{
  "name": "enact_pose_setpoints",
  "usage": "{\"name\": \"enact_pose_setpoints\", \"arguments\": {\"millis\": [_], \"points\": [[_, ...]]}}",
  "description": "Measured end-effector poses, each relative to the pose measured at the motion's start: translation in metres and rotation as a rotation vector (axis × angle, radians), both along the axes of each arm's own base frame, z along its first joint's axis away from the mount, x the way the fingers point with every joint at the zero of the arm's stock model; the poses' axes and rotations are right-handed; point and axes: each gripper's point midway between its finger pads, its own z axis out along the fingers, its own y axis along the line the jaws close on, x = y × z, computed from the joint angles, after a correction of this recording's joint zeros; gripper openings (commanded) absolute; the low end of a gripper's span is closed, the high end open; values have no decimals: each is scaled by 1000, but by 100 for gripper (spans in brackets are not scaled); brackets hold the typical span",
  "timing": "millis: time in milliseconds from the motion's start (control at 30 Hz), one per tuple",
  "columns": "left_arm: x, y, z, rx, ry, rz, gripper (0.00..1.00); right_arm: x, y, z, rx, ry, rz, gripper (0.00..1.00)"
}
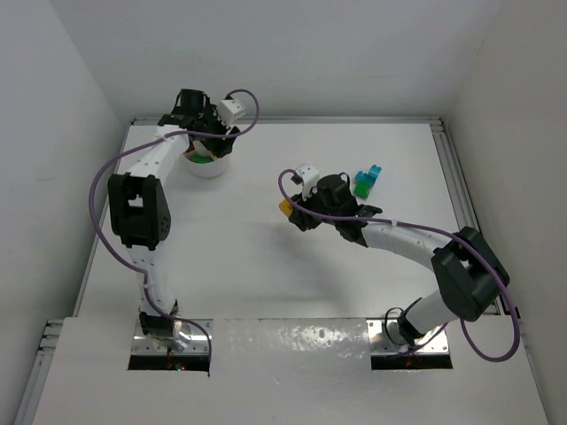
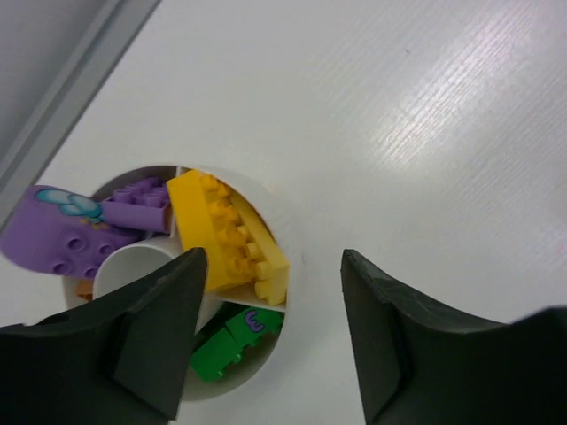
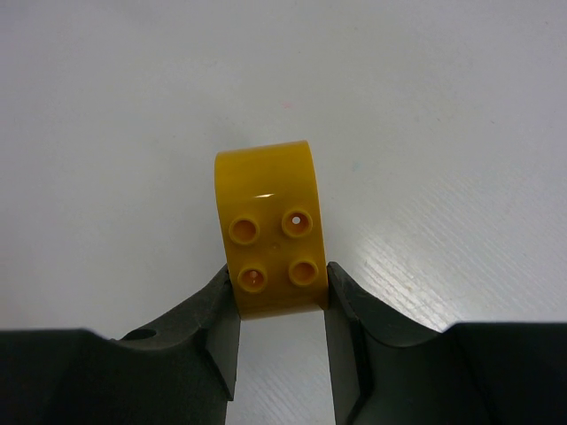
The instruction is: Sort the legos into containers by color
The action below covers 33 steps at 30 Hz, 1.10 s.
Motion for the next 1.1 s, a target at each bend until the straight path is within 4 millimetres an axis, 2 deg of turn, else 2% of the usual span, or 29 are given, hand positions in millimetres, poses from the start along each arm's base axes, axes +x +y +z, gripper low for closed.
{"name": "enact_pose_setpoints", "arguments": {"millis": [167, 300, 500, 700, 867, 1100], "points": [[0, -9, -20, 25, 53, 29, 56, -2, -1, -2, -1, 12, -3, 0], [5, -3, -25, 47, 60, 83, 57, -2, -1, -2, 1, 19, -6, 0], [14, 11, -23, 87, 37, 170, 55, -2, 0, -2, 4, 21, -8, 0], [17, 20, -22, 114, 25, 210, 44, -2, 0, -2, 5, 21, -7, 0], [11, 20, -27, 117, 58, 217, 38, -2, 0, -2, 4, 21, -8, 0], [13, 22, -28, 122, 65, 230, 39, -3, -1, -3, -1, 27, -8, 0]]}}
